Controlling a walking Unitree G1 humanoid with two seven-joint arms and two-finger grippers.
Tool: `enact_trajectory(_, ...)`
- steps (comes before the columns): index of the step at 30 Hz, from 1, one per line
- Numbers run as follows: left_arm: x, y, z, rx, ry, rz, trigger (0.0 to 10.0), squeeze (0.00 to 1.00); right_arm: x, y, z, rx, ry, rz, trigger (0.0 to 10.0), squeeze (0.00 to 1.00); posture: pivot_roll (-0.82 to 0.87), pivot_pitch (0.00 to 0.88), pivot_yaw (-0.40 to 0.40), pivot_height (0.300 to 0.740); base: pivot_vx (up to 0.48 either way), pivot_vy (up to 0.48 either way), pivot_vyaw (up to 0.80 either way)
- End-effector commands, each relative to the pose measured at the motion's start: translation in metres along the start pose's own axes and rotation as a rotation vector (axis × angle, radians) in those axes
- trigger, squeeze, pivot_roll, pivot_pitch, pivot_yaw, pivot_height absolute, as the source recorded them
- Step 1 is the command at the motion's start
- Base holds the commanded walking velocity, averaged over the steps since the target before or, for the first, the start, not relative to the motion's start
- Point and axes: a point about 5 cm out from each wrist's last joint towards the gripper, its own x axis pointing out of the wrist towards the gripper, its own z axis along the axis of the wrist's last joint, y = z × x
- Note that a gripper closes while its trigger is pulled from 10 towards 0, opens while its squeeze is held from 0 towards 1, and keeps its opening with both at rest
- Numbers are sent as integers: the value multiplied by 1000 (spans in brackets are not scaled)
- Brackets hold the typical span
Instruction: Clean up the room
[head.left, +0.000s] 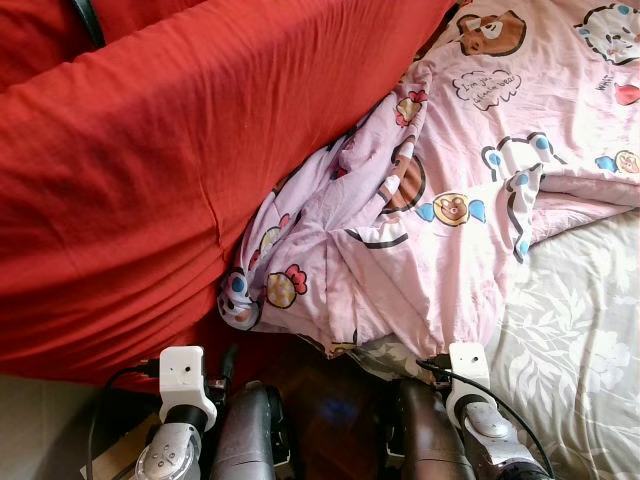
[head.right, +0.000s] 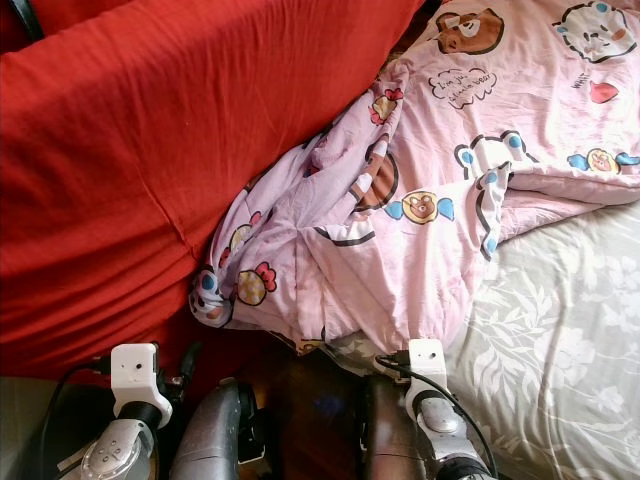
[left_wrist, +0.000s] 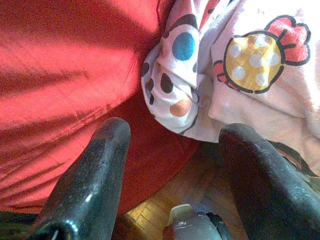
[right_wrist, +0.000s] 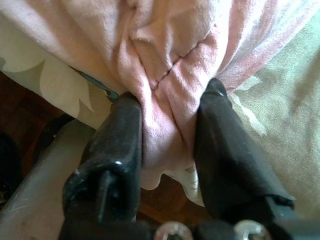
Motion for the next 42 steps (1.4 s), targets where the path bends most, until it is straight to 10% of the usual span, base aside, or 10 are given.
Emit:
enact_trajectory(1, -6, 4, -13, 3, 47, 26, 10000, 0, -6, 7, -21, 3, 67, 28, 0, 0, 37, 306, 21, 642, 0, 0, 0)
enact_trajectory(29, 2, 13, -43, 19, 128, 72, 10000, 0, -20, -9, -25, 109, -153, -31, 0, 0, -65, 192, 10, 642, 0, 0, 0)
enact_trajectory(30, 1, 12, -47, 23, 147, 67, 10000, 0, -20, -9, -26, 113, -145, -32, 7412, 0, -71, 190, 11, 642, 0, 0, 0)
enact_trajectory(31, 1, 12, -49, 26, 159, 64, 10000, 0, -20, -9, -27, 117, -141, -33, 7412, 0, -71, 189, 10, 642, 0, 0, 0)
enact_trajectory(32, -1, 11, -54, 25, 179, 62, 10000, 0, -20, -9, -27, 129, -142, -36, 10000, 0, -70, 186, 10, 642, 0, 0, 0)
enact_trajectory(42, -15, 17, -86, 7, 329, 93, 10000, 0, -15, 1, -10, 131, -200, 10, 10000, 0, -72, 149, 0, 676, 0, 0, 0)
